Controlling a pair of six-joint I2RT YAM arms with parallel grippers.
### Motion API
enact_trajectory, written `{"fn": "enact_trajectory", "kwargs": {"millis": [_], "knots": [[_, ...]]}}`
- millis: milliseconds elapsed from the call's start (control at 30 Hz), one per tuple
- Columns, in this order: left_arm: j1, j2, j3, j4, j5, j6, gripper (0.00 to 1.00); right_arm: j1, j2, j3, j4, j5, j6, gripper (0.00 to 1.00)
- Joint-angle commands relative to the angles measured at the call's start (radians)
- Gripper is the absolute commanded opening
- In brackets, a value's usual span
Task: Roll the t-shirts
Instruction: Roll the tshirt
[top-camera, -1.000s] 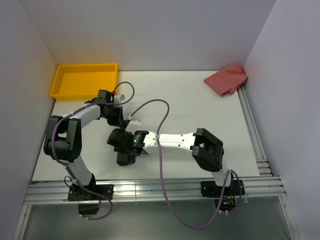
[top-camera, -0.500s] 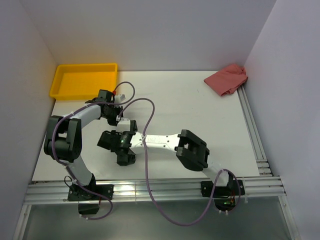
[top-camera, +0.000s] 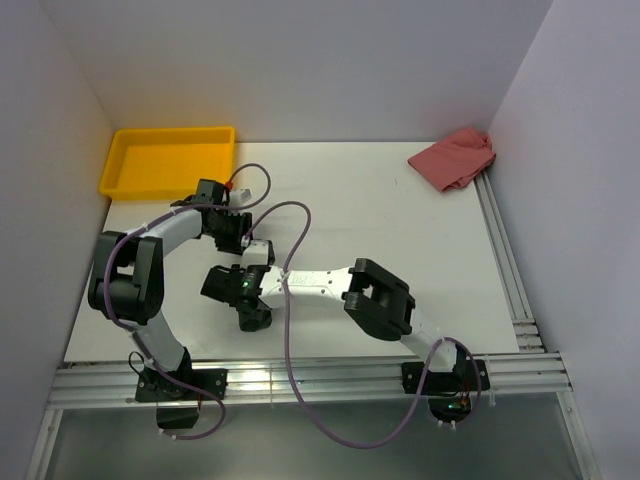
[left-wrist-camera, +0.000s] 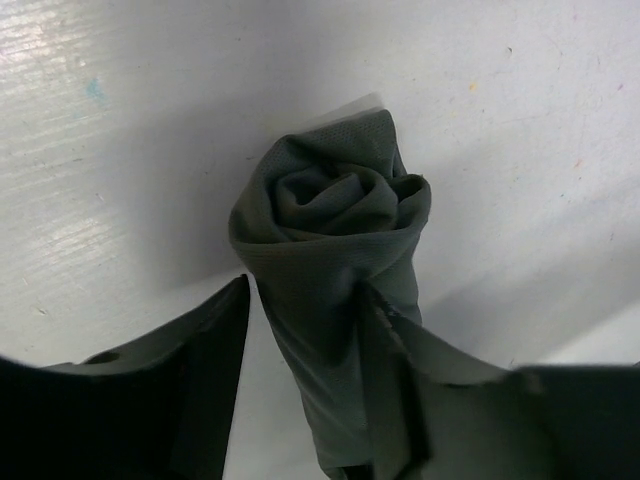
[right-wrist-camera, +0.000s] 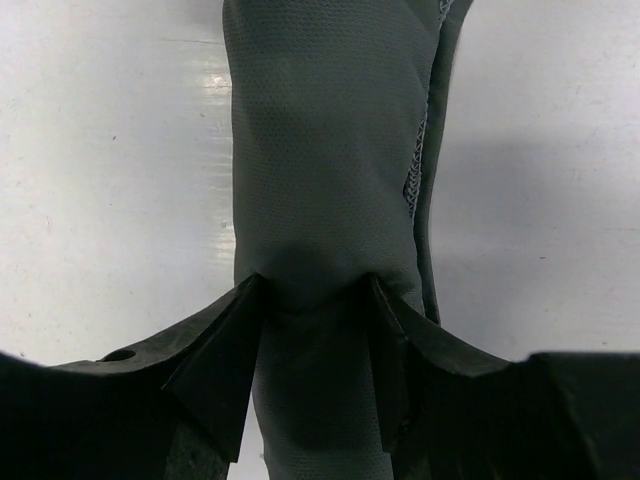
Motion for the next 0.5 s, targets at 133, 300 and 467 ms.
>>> {"fn": "enact_trajectory", "kwargs": {"millis": [133, 300, 467], "knots": [[-0.002, -0.079, 0.053, -0.029, 0.04, 0.028, 0.63, -0.033, -0.063, -0.215, 0.164, -0.097, 0.034, 0.53], [0.024, -0.097, 0.073, -0.064, 0.087, 0.058, 0.65, -0.066, -0.135, -0.404, 0.343, -0.196, 0.047, 0.52], [0.05, -0.099, 0.087, -0.112, 0.113, 0.094, 0.66, -0.11, -0.193, -0.557, 0.576, -0.302, 0.061, 0.51]]}}
